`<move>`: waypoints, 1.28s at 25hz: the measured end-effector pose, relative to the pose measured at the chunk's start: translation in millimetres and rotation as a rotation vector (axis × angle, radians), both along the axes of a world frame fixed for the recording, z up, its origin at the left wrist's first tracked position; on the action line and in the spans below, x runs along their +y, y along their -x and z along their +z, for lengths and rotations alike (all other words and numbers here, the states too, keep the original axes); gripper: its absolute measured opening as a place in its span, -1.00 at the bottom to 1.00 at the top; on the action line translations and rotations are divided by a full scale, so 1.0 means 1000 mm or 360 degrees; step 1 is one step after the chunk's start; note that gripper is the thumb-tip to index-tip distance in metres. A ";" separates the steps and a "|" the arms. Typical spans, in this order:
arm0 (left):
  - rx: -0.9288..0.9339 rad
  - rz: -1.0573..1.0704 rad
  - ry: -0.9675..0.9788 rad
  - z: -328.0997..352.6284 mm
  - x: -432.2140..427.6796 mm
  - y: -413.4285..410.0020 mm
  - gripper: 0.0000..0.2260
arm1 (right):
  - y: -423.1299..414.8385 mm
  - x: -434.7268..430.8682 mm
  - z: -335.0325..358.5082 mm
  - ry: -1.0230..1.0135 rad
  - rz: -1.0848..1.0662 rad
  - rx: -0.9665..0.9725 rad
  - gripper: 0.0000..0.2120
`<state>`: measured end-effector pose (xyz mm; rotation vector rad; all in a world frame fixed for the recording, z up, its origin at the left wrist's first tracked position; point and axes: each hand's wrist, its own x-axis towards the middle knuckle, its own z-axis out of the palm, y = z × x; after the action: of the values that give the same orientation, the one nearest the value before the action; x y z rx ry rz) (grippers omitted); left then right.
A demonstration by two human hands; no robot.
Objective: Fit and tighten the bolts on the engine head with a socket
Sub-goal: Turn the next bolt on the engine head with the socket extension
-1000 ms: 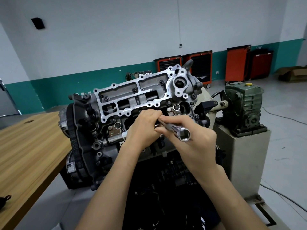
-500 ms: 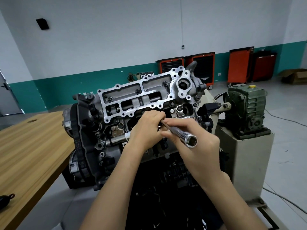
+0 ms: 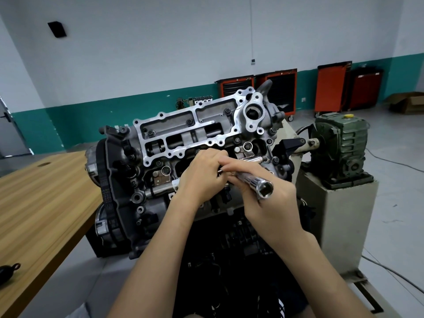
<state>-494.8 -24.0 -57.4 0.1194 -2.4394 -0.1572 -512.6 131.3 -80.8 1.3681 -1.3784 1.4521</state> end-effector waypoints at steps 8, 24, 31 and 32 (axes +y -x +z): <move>0.0024 0.0004 -0.0033 0.000 0.001 -0.001 -0.95 | -0.003 -0.001 -0.002 0.0005 0.0004 -0.0002 -0.73; -0.0015 0.0026 0.0032 0.000 0.000 0.001 -0.92 | -0.001 0.003 -0.001 0.0093 0.0006 -0.0086 -0.82; -0.0063 0.0031 0.0130 0.000 -0.001 0.002 -0.92 | 0.005 0.003 0.000 0.0137 -0.0098 -0.0100 -0.77; -0.0049 0.0021 0.0109 0.000 -0.001 0.002 -0.92 | 0.003 0.002 -0.001 0.0135 -0.0091 -0.0089 -0.76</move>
<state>-496.8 -25.1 -57.9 0.1085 -2.4709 -0.0663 -515.5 133.4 -81.6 1.2338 -1.3639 1.5040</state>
